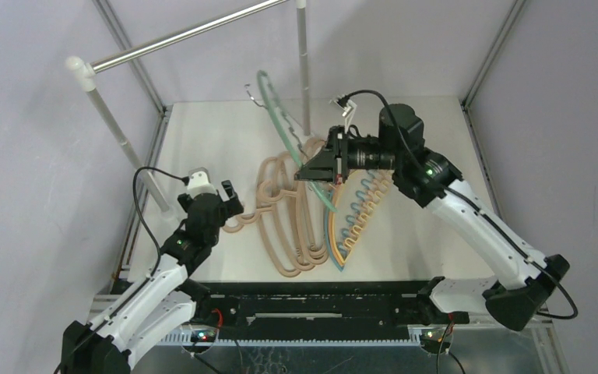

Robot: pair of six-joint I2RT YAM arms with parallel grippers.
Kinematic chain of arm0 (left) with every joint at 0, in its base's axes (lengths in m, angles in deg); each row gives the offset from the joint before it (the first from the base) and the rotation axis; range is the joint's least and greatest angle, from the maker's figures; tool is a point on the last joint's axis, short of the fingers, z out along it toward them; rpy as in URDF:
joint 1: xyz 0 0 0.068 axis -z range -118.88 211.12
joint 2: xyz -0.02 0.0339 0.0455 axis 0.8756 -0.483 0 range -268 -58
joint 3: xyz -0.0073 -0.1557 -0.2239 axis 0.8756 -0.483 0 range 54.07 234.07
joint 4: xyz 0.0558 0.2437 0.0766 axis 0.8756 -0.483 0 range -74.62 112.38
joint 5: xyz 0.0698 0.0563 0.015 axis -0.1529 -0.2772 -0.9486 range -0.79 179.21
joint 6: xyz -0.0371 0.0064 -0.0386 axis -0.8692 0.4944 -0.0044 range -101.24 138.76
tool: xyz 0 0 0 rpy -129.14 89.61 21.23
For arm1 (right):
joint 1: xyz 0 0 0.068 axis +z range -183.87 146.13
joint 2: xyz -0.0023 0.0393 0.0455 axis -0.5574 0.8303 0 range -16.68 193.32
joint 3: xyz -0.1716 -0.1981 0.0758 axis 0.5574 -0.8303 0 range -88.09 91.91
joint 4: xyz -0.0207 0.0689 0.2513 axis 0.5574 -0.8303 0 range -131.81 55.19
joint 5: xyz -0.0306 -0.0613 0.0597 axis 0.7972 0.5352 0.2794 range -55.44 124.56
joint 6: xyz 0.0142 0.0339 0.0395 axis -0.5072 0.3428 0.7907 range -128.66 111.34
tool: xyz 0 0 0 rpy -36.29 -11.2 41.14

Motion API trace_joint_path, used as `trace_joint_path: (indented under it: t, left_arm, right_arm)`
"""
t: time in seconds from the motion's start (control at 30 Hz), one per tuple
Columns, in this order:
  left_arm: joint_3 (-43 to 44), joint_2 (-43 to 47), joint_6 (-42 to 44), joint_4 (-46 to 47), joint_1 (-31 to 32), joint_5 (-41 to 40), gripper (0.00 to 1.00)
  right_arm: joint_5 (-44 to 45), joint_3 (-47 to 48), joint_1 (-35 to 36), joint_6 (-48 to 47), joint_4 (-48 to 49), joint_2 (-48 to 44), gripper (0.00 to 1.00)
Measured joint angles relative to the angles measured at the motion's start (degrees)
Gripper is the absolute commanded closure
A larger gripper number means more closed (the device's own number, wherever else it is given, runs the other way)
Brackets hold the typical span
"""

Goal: Organize the hangers

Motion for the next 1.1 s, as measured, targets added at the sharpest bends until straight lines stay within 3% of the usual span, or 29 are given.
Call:
trace_joint_path:
  t: [0.17,0.4,0.7,0.93,1.1]
  left_arm:
    - [0.00,0.00,-0.02,-0.11,0.00,-0.48,0.01]
    - [0.00,0.22,-0.02,-0.68,0.04,-1.11,0.01]
    - [0.00,0.48,-0.02,-1.18,0.09,-1.66,0.01]
    - [0.00,1.62,-0.02,-1.90,0.09,-1.70,0.01]
    - [0.00,3.28,-0.04,-2.32,0.09,-1.70,0.01]
  right_arm:
    - [-12.50,0.96,-2.51,9.66,9.27,5.25,1.00]
    - [-19.47,6.19,-7.28,21.79,27.52,17.00,1.00]
    - [-21.07,21.03,-10.95,37.44,50.34,35.43,1.00]
    - [-19.76,30.08,-13.09,42.95,56.24,44.30,1.00]
    - [-18.99,31.12,-14.32,45.11,57.83,47.71,1.00]
